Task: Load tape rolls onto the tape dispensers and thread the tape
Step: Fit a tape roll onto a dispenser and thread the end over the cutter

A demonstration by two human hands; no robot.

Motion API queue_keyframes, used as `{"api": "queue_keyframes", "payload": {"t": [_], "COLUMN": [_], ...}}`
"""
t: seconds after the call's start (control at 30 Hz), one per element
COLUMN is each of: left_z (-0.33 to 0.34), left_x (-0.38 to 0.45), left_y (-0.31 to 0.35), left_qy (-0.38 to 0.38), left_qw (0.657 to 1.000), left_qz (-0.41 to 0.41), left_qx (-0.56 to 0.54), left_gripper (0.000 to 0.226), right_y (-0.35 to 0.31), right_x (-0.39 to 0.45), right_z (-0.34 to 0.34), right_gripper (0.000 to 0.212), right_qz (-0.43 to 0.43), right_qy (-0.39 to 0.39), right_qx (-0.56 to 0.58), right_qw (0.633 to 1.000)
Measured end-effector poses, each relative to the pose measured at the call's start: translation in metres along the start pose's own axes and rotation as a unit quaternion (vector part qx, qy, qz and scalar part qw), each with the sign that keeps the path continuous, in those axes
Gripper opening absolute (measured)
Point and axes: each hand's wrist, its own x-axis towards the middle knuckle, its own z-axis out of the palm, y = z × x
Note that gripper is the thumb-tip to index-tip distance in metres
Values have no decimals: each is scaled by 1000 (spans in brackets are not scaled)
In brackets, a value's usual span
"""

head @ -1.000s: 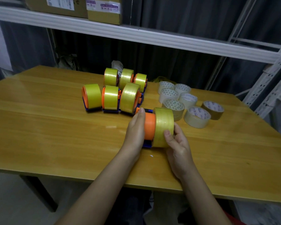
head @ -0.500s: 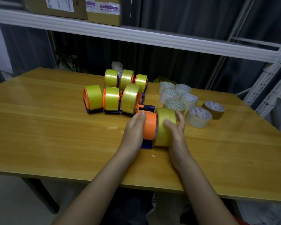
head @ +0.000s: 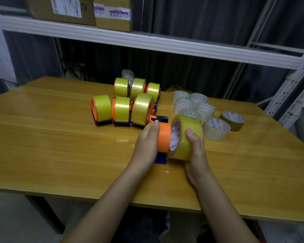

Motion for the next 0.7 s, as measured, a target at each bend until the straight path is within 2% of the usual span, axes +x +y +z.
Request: {"api": "queue_keyframes", "payload": {"t": [0.43,0.7], "left_z": [7,8], "left_x": [1,0], "left_y": [-1,-2], "left_qy": [-6,-4], "left_qw": [999,1000], "left_qz": [-8,8], "left_qx": [-32,-6], "left_gripper": [34,33], "right_y": [-1,0], "right_x": [-8,-10], "right_z": [-2,-1], "right_gripper": [77,71], "right_qz": [-54,-78], "right_qy": [-42,-68], "right_qx": [-51,-58], "right_qw": [996,993]}}
